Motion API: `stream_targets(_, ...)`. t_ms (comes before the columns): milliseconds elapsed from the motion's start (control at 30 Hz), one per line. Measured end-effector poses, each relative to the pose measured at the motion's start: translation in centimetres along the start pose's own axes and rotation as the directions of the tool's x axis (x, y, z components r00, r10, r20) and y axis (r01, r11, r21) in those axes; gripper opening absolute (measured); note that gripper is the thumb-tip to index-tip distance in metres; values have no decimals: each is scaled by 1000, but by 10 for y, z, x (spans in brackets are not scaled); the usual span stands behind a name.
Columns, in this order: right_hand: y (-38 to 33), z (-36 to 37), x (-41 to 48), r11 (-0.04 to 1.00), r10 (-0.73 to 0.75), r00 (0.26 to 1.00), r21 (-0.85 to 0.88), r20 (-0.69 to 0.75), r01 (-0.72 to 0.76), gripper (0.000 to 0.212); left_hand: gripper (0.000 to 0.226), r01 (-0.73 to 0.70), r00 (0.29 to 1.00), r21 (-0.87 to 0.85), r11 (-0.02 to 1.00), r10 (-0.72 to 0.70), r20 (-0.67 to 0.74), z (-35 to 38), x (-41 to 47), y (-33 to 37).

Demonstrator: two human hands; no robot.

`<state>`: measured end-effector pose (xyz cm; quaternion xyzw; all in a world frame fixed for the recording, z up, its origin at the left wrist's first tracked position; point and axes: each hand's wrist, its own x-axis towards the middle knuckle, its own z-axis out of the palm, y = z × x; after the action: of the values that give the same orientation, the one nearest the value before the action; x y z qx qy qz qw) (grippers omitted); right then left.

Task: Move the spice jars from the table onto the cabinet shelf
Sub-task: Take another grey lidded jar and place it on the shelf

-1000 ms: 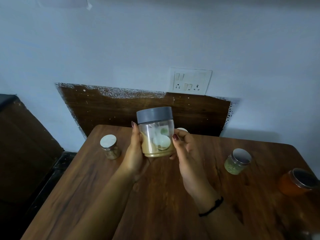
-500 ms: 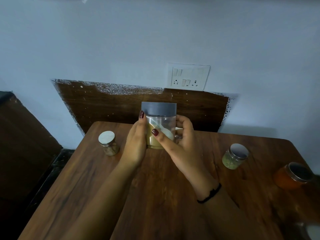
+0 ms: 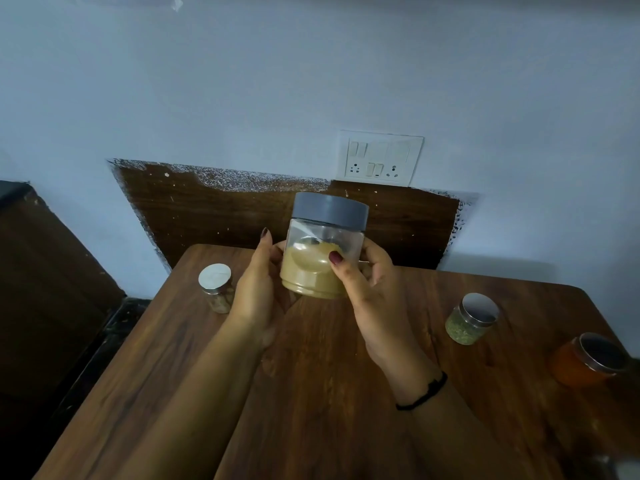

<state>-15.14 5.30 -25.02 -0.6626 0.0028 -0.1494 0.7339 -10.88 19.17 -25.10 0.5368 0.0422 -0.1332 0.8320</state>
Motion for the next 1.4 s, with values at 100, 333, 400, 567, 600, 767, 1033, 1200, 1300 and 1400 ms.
stream_targets(100,0,1,-3,998,5,998,54,56,-8,41,61,46,996,-54,997,-41,77,3,-2,1)
stream_targets(333,5,3,-1,999,-18,997,50,-75,22,46,70,108,978,-161,981,-76,192,9,-7,-1)
stream_targets(400,7,1,0,999,-22,997,33,-79,25,48,70,97,981,-171,980,-65,184,10,-7,-2)
stream_targets(567,11,-1,1,999,-33,997,-8,-65,33,46,64,34,993,-192,981,-10,121,15,-8,-4)
stream_targets(600,12,-2,1,999,-41,997,-12,-58,40,39,62,14,994,-184,983,6,107,15,-8,-4)
stream_targets(767,13,-2,1,996,-83,995,-37,-52,82,38,58,-91,995,-2,996,91,38,15,-7,-5)
stream_targets(1033,14,1,-2,994,-98,994,-41,-44,97,37,57,-81,994,9,997,81,-80,13,-3,-9)
stream_targets(1200,14,0,-4,994,-106,994,-44,-39,104,28,60,-25,998,-50,998,22,-64,12,-3,-16)
stream_targets(1300,17,0,-3,993,-92,994,-74,-60,87,32,58,-57,996,8,998,57,-67,12,-5,-16)
stream_targets(1400,20,2,-3,996,-44,999,-84,-23,42,48,55,-127,984,138,982,142,-106,14,-5,-15)
